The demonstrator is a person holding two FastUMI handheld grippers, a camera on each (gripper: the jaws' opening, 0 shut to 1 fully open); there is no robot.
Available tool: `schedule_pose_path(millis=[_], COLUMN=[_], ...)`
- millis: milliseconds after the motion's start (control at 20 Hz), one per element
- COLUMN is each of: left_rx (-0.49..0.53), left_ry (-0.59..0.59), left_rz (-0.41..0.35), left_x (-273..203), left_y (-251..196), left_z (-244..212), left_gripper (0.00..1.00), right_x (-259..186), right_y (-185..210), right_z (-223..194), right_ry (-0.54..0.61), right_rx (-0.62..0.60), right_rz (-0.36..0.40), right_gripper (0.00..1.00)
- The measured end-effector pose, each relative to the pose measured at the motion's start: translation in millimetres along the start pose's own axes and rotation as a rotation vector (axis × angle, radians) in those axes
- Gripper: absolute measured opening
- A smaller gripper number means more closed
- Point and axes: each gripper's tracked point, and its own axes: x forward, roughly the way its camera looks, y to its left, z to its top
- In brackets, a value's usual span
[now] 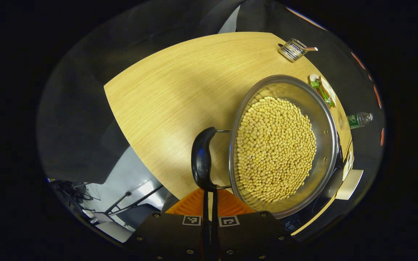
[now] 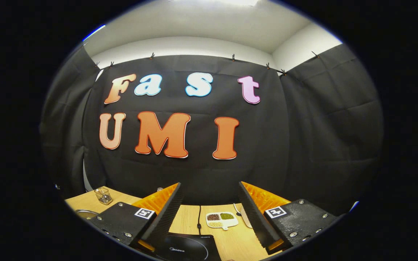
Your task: First push the handle of the pot to place it horizontally, then grasp the pot with both hands and set it on the induction cooktop.
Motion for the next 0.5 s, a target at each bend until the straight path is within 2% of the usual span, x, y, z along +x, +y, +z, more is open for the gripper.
schedule_pose_path(millis=[500], left_rx=[0.114], left_ry=[-0.068], left_rz=[0.048], left_x=[2], left_y=[4], left_z=[55], left_gripper=[0.02], right_x=[3], right_y=[56], right_z=[3], right_ry=[0.021], right_rx=[-0.032], right_rz=[0.053], right_gripper=[0.95])
